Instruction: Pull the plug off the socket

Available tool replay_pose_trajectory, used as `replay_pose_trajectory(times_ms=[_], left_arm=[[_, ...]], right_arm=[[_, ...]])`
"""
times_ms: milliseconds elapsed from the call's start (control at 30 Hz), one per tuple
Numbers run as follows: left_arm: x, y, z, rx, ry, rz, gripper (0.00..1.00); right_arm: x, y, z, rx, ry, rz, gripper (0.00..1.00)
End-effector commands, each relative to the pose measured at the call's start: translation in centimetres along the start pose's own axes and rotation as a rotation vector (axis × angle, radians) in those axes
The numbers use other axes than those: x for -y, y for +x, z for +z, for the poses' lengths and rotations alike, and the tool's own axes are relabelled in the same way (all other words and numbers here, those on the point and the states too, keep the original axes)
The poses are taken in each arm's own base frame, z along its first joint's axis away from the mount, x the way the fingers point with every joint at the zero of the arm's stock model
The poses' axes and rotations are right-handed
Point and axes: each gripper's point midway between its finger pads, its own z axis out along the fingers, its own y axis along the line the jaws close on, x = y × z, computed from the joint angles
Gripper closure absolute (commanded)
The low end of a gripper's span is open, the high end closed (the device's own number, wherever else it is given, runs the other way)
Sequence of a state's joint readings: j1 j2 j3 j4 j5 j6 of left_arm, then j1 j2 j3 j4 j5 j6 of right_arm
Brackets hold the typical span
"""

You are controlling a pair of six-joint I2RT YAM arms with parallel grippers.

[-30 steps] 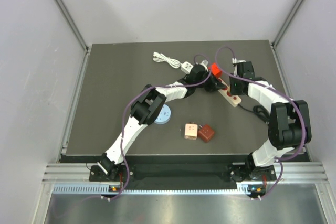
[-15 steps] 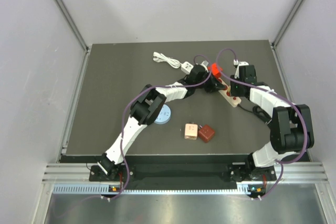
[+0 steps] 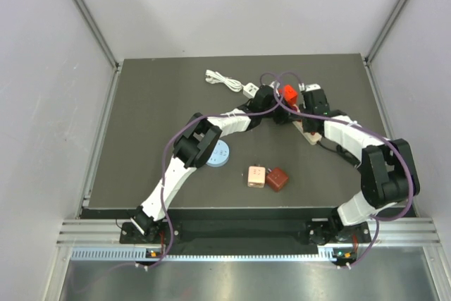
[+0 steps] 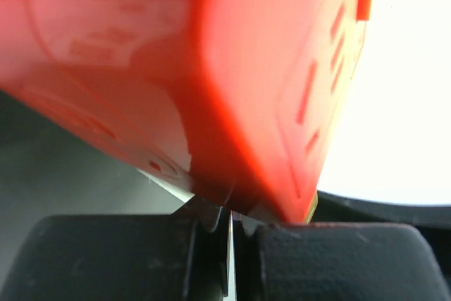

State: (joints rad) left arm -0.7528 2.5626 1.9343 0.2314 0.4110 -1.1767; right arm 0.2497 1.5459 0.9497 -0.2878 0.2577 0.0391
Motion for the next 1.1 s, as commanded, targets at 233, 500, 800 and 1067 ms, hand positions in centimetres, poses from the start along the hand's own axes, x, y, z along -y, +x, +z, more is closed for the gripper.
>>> replay_pose_trajectory(times_ms=[233,500,800,1067], left_arm=[[-8.8,3.5,0.1,-0.075,-0.269,-0.03,1.0],[-8.8,3.6,0.3,-0.086,-0.277,-0.031,1.0],[-6.1,3.1,0.9,-0.094,-0.214,-0.017,1.0],[-10.4,6.4,0.6,-0.125,-0.336,-0.027,1.0]], right_arm=[[0.1,-8.6,-3.9,0.285,-0.132,0.221,1.0],[1.8,-8.2,-3.5,0.163,-0.263,0.408,1.0],[-1.0,-7.2,-3.8,0.249,-0.135,0.186,1.0],[-0.3,-11.4,-5.7,0.341,-0.076,0.318,1.0]])
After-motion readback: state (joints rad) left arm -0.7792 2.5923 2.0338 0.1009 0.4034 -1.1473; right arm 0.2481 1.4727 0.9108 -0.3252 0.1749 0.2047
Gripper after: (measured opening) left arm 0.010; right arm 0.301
